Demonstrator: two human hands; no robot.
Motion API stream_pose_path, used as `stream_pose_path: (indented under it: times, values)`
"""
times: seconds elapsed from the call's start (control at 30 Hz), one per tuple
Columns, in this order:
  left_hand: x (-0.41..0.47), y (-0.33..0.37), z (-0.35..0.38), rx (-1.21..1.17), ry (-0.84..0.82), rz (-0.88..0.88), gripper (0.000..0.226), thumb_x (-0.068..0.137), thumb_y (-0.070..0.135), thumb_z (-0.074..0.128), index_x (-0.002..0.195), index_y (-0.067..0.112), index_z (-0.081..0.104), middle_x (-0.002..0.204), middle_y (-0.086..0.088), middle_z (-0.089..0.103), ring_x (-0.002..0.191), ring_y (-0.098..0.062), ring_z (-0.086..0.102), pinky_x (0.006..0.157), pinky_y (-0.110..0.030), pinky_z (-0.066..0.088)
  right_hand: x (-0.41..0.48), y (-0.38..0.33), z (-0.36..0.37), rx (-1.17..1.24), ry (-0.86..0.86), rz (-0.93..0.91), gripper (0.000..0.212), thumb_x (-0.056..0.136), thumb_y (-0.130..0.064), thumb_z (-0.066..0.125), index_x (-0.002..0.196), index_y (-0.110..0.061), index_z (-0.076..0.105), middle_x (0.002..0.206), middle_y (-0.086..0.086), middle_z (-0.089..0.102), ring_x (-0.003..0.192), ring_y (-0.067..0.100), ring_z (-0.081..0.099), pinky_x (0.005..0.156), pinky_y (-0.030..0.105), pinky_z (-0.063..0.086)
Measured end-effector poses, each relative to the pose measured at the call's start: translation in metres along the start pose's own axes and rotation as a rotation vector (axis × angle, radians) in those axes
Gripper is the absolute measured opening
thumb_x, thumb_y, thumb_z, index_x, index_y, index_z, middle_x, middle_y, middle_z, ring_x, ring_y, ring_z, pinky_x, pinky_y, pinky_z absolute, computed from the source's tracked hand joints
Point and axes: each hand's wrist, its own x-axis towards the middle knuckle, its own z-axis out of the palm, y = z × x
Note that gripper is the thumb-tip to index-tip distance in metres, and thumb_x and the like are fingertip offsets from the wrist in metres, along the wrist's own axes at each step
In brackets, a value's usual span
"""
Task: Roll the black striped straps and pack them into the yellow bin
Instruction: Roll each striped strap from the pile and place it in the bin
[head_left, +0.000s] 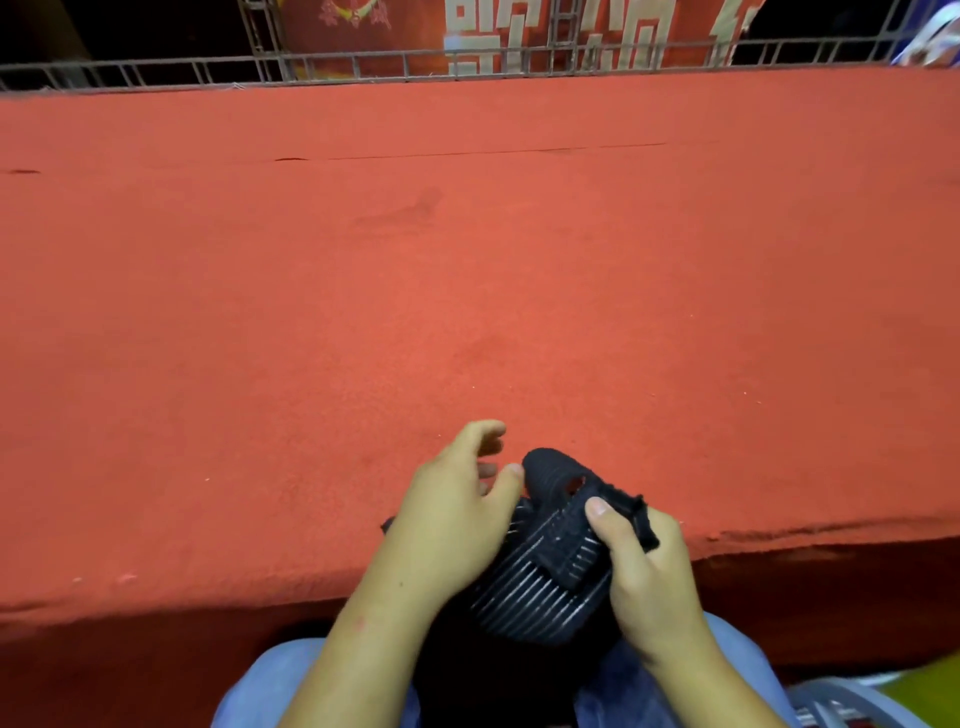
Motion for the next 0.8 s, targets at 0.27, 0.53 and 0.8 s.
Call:
stream_pose_path:
  times: [0.27, 0.53, 0.8]
  values:
    - [0.009, -0.014, 0.025, 0.000, -0.254, -0.114, 0.054, 0.095, 0.054, 0.062, 0.143, 0.034, 0.052, 0.103, 0.023, 0.068, 0.101, 0.002, 0.064, 0.100, -0.032, 0.050, 0.006, 0.007, -0.015, 0.068, -0.032, 0.022, 0.057, 0.067, -0.047, 0.065, 0.078, 0.009, 0.067, 0.069, 0.015, 0.067, 0.067, 0.024, 0.062, 0.060, 0.035, 0.047]
    - [-0.005, -0.016, 0.015, -0.344, -0.315, -0.064, 0.014, 0.101, 0.035, 0.064, 0.102, 0.026, 0.074, 0.093, -0.005, 0.076, 0.084, -0.016, 0.072, 0.080, -0.041, 0.058, -0.002, -0.003, -0.023, 0.178, -0.089, 0.104, 0.039, 0.064, -0.038, 0.068, 0.080, -0.005, 0.080, 0.076, 0.019, 0.075, 0.070, 0.028, 0.071, 0.064, 0.033, 0.057]
    - [-0.015, -0.027, 0.007, -0.449, -0.042, -0.066, 0.017, 0.103, 0.036, 0.058, 0.099, 0.027, 0.073, 0.096, 0.000, 0.078, 0.091, -0.014, 0.074, 0.083, -0.038, 0.057, -0.011, -0.015, -0.045, 0.178, -0.187, 0.206, 0.035, 0.069, -0.015, 0.058, 0.093, -0.002, 0.080, 0.102, 0.024, 0.077, 0.100, 0.037, 0.073, 0.095, 0.046, 0.052]
